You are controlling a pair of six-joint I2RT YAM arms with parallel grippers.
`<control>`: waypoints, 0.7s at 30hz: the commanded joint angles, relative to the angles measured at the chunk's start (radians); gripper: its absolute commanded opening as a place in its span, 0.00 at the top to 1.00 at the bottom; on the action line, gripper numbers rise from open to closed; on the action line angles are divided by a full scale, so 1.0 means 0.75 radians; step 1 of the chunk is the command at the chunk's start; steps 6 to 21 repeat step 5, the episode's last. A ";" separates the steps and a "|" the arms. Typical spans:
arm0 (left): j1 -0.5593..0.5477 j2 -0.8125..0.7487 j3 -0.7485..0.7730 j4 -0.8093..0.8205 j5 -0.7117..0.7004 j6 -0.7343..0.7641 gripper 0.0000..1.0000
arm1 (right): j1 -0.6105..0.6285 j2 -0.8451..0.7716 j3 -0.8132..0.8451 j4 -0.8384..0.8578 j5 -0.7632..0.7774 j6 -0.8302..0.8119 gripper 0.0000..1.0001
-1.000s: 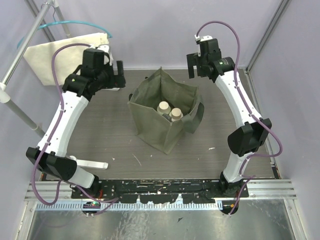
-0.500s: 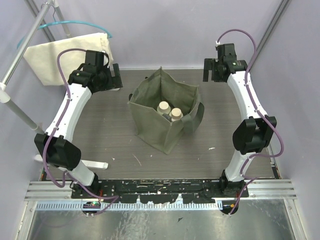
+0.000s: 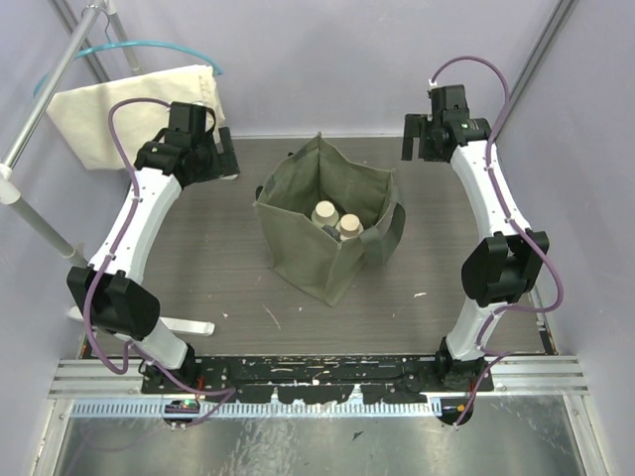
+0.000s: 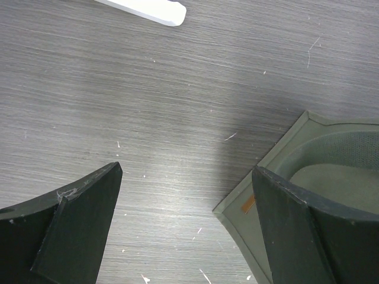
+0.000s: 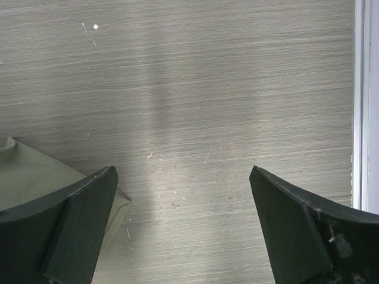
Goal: Place the personal care products into the canvas bag
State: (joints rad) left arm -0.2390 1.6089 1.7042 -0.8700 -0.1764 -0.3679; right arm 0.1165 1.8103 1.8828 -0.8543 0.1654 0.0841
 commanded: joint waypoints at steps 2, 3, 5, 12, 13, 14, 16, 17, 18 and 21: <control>0.003 -0.018 0.006 0.025 -0.021 0.017 0.02 | 0.000 -0.035 0.087 0.017 -0.001 0.018 0.00; 0.002 -0.018 0.006 0.025 -0.022 0.020 0.02 | -0.001 -0.030 0.095 0.013 0.000 0.019 0.00; 0.003 -0.017 0.007 0.019 -0.030 0.019 0.02 | 0.000 -0.023 0.106 0.007 -0.001 0.021 0.00; 0.003 -0.017 0.007 0.019 -0.030 0.019 0.02 | 0.000 -0.023 0.106 0.007 -0.001 0.021 0.00; 0.003 -0.017 0.007 0.019 -0.030 0.019 0.02 | 0.000 -0.023 0.106 0.007 -0.001 0.021 0.00; 0.003 -0.017 0.007 0.019 -0.030 0.019 0.02 | 0.000 -0.023 0.106 0.007 -0.001 0.021 0.00; 0.003 -0.017 0.007 0.019 -0.030 0.019 0.02 | 0.000 -0.023 0.106 0.007 -0.001 0.021 0.00; 0.003 -0.017 0.007 0.019 -0.030 0.019 0.02 | 0.000 -0.023 0.106 0.007 -0.001 0.021 0.00; 0.003 -0.017 0.007 0.019 -0.030 0.019 0.02 | 0.000 -0.023 0.106 0.007 -0.001 0.021 0.00; 0.003 -0.017 0.007 0.019 -0.030 0.019 0.02 | 0.000 -0.023 0.106 0.007 -0.001 0.021 0.00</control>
